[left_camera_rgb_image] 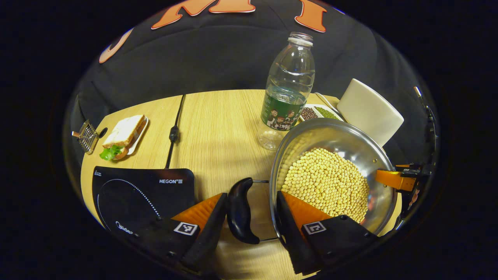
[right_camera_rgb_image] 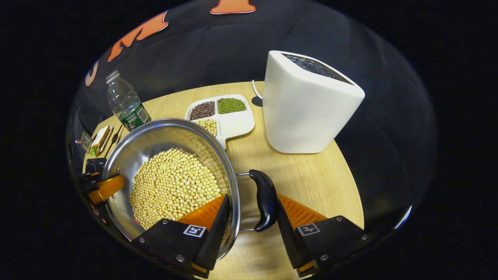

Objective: First push the handle of the pot to place it horizontally, then grasp the pot with both hands and set it on the induction cooktop.

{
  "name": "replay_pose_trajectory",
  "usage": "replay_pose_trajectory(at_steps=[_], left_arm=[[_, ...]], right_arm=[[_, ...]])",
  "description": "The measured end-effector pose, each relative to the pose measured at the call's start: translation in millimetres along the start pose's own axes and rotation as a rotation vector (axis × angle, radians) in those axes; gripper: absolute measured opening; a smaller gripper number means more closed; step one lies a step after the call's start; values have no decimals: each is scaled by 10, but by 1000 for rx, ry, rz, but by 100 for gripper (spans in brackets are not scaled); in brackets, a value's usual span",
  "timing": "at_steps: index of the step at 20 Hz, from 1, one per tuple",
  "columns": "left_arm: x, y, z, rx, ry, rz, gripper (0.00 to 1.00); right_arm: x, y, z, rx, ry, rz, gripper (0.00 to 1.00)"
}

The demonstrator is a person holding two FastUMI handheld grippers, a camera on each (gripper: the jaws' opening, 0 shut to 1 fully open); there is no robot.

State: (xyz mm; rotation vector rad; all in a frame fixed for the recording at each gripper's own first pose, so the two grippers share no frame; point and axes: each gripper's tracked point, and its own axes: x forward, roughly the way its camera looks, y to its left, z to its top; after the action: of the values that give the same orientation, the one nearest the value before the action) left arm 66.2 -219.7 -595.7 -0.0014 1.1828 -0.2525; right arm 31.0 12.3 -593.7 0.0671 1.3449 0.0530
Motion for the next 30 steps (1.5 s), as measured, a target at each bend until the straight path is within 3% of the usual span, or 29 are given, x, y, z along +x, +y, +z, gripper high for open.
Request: replay_pose_trajectory(at_steps=[1, 5, 8, 12, 13, 19, 22, 30], left_arm=[[10, 9, 13, 7, -7, 20, 76], [28, 19, 32, 55, -49, 65, 73], [20, 21, 42, 89, -67, 72, 73], [25, 36, 95, 76, -107, 74, 74], [9, 35, 120, 74, -115, 74, 70], [34, 48, 154, 58, -167, 84, 72], [41, 53, 170, 48, -179, 90, 67], [-208, 128, 260, 52, -226, 109, 69]], right_arm=[[-4, 3, 0, -6, -1, 5, 68], [-14, 7, -20, -10, -11, 9, 64], [-10, 5, 2, -10, -33, 13, 63], [-30, 11, -1, -34, -59, 2, 61], [-32, 14, 8, -41, -66, -2, 61], [-44, 25, 20, -63, -119, -15, 61], [-57, 38, 0, -55, -135, -11, 61], [-240, 94, 41, -65, -184, -24, 58]])
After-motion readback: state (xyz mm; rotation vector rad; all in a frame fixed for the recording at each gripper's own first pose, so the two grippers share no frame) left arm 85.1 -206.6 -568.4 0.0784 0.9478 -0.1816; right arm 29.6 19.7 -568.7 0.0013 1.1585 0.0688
